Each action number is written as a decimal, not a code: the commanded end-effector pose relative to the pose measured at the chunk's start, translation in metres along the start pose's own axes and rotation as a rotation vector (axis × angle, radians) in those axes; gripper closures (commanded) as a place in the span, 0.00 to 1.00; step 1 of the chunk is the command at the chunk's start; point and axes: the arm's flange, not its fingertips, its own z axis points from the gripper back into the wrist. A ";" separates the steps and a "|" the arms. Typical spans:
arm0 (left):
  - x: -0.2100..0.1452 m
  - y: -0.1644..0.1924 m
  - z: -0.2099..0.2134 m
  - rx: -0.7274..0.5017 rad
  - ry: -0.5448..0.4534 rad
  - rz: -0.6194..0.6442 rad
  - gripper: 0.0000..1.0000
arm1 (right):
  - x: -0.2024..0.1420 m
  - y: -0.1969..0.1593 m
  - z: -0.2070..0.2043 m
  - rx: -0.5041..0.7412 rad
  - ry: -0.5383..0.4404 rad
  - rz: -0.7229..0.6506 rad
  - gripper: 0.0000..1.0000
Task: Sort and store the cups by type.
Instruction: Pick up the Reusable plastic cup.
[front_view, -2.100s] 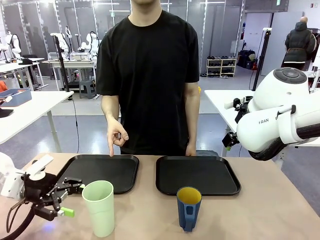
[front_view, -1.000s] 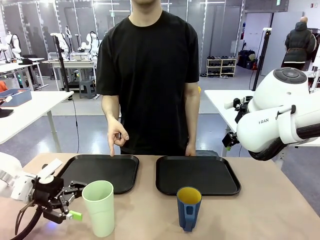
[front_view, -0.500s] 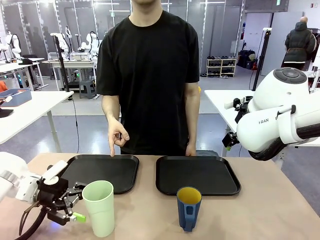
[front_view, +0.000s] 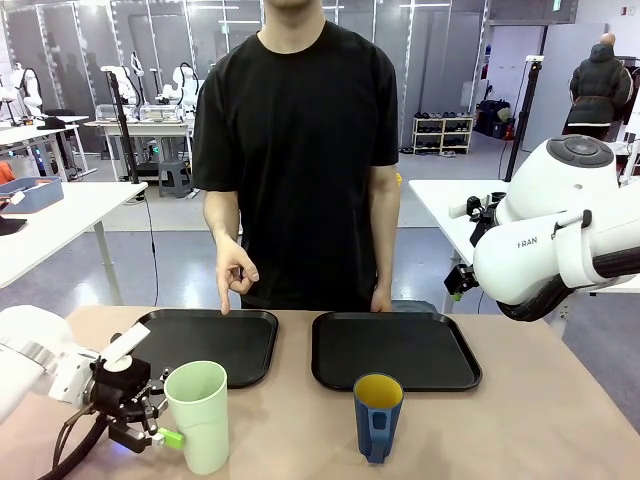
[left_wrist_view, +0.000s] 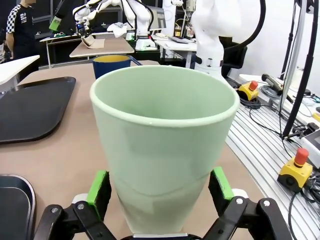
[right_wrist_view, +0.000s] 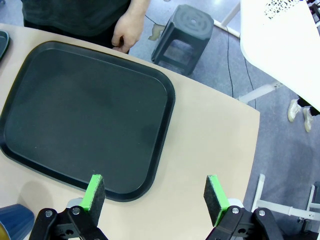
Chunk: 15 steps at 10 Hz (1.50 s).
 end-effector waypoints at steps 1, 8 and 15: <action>-0.026 0.000 -0.010 -0.004 -0.042 -0.045 0.00 | 0.000 -0.001 -0.001 -0.002 0.001 -0.001 0.00; -0.036 0.000 -0.034 -0.151 -0.099 -0.068 0.00 | 0.000 -0.001 -0.001 -0.002 0.001 -0.001 0.00; -0.047 -0.002 -0.041 -0.215 -0.117 -0.085 0.00 | 0.000 -0.001 -0.001 -0.002 0.001 -0.001 0.00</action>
